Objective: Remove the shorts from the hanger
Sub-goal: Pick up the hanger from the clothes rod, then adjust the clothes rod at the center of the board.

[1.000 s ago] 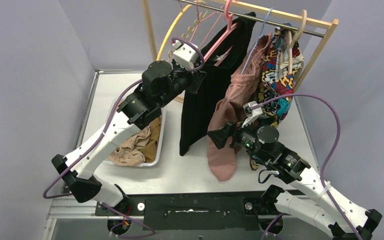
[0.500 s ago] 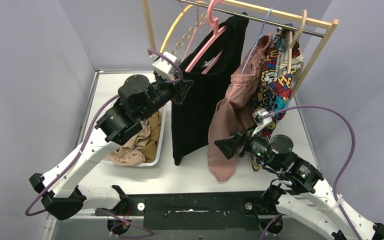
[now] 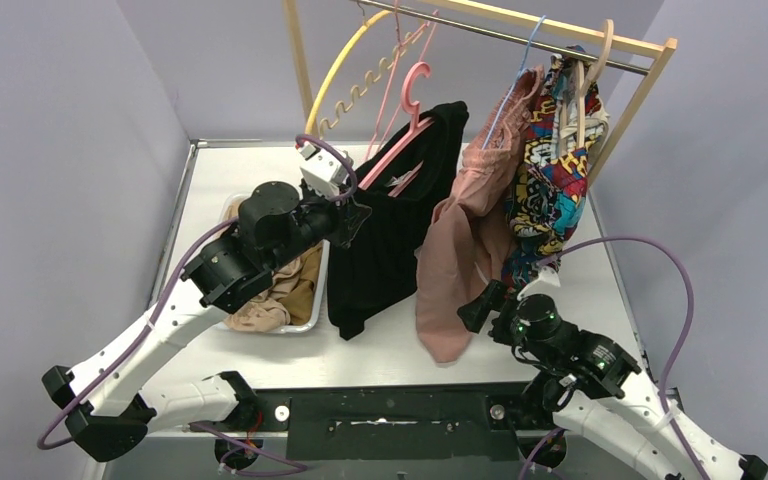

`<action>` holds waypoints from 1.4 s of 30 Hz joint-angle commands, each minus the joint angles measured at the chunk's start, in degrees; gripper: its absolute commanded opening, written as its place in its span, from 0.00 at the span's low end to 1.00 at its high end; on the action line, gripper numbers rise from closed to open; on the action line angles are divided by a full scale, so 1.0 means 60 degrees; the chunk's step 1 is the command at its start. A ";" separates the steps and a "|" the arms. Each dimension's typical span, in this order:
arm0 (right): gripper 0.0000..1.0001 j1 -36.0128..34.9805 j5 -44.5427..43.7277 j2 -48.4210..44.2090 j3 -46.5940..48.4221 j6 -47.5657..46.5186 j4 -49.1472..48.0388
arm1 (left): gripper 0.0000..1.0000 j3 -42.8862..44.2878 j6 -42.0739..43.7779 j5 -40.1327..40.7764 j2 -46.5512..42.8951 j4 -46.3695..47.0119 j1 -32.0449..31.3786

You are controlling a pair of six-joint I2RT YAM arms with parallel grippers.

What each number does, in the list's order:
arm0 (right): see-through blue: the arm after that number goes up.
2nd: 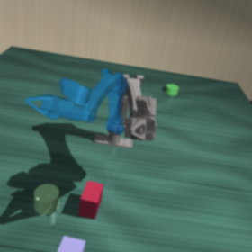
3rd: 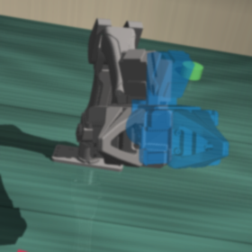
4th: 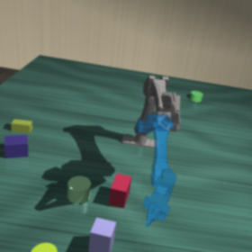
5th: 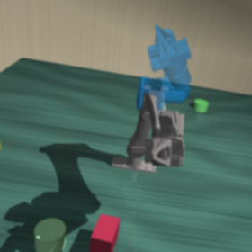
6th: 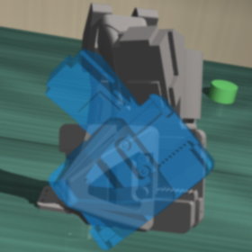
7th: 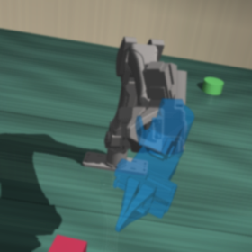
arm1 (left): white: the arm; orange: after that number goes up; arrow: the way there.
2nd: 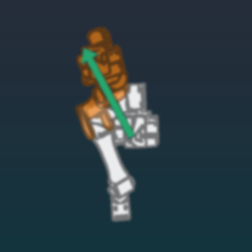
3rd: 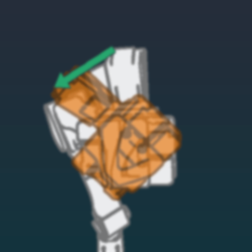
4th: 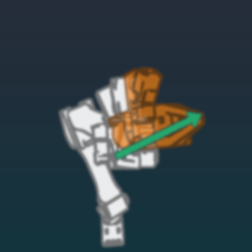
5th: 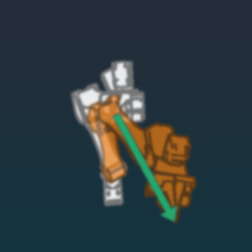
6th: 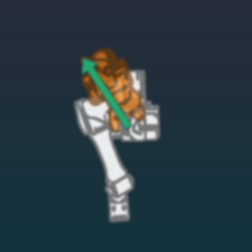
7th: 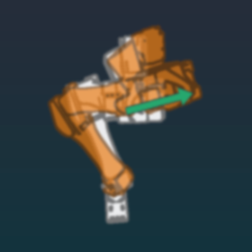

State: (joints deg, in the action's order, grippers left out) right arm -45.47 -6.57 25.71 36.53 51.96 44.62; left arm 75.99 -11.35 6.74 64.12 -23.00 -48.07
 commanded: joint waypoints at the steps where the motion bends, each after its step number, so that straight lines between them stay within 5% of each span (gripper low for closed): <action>1: 0.92 -0.0046 -0.2386 0.0376 -0.0536 0.2609 0.0913 | 0.00 0.0195 -0.0215 -0.0343 -0.0541 0.1117 -0.0051; 8: 0.93 0.0477 -0.2919 0.1828 -0.1167 0.3497 -0.0003 | 0.00 0.0226 -0.0232 -0.0519 -0.0620 0.1026 -0.0078; 20: 0.93 0.5541 0.0374 0.4373 -0.1884 -0.0241 -0.2990 | 0.00 0.0060 -0.0363 -0.0730 -0.0754 0.1037 -0.0122; 38: 0.87 0.8027 0.2206 0.6709 -0.1379 -0.2593 -0.5834 | 0.00 -0.0294 -0.0590 -0.1038 -0.0680 0.1110 -0.0170; 42: 0.91 0.8209 0.1900 0.7076 -0.0978 -0.2371 -0.5119 | 0.00 -0.0343 -0.0641 -0.1034 -0.0689 0.1061 -0.0188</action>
State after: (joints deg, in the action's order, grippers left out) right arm 2.85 4.16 66.61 27.18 38.52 14.85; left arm 73.06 -14.52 1.43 61.91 -23.81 -48.75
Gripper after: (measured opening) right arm 0.882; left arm 0.132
